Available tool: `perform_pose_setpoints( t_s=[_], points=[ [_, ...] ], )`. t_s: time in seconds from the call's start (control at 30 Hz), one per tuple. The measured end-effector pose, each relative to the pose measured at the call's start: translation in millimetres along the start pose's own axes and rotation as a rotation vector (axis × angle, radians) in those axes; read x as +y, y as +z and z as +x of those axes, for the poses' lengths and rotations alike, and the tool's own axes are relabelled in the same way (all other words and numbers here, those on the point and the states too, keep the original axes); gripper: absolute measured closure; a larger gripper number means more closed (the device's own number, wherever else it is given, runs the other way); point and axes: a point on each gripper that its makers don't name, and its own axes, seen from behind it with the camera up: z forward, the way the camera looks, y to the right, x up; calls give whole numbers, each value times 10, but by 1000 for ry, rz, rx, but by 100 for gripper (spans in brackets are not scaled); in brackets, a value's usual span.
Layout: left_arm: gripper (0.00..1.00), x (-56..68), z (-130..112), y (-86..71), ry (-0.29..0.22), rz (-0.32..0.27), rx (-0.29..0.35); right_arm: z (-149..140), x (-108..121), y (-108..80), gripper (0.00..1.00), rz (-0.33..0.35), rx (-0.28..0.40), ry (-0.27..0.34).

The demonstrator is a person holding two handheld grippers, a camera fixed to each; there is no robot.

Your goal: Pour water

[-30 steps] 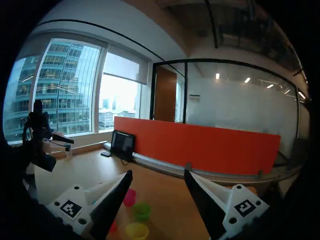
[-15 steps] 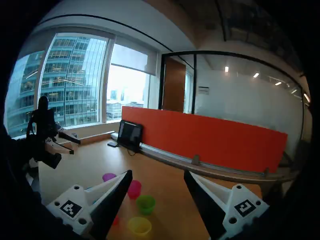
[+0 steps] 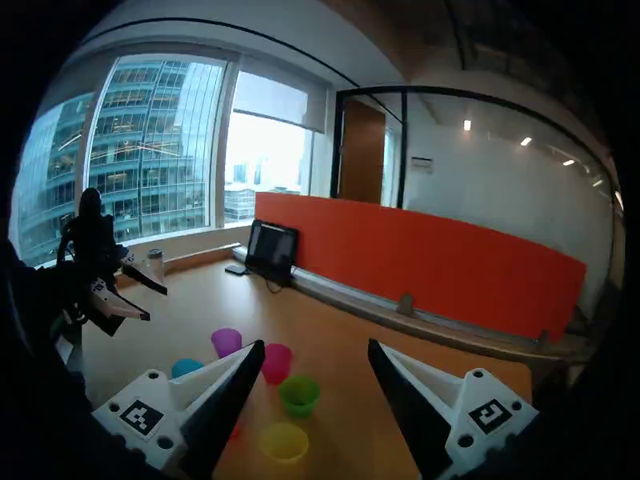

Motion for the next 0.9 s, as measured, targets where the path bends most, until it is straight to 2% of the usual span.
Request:
perform_pose_setpoints(
  t_s=[0.27, 0.47, 0.67, 0.9],
  points=[
    [3, 161, -347, 102, -9, -45, -74, -150, 2, 110, 0, 18, -44, -12],
    [3, 245, -568, 177, 2, -58, -120, -222, -8, 192, 0, 27, -64, -10],
    [2, 337, -795, 249, -16, -87, -170, -303, -30, 254, 0, 39, -84, -14],
    [2, 359, -1009, 372, -4, -84, -219, -431, -46, 328, 0, 47, -114, -25]
  ],
)
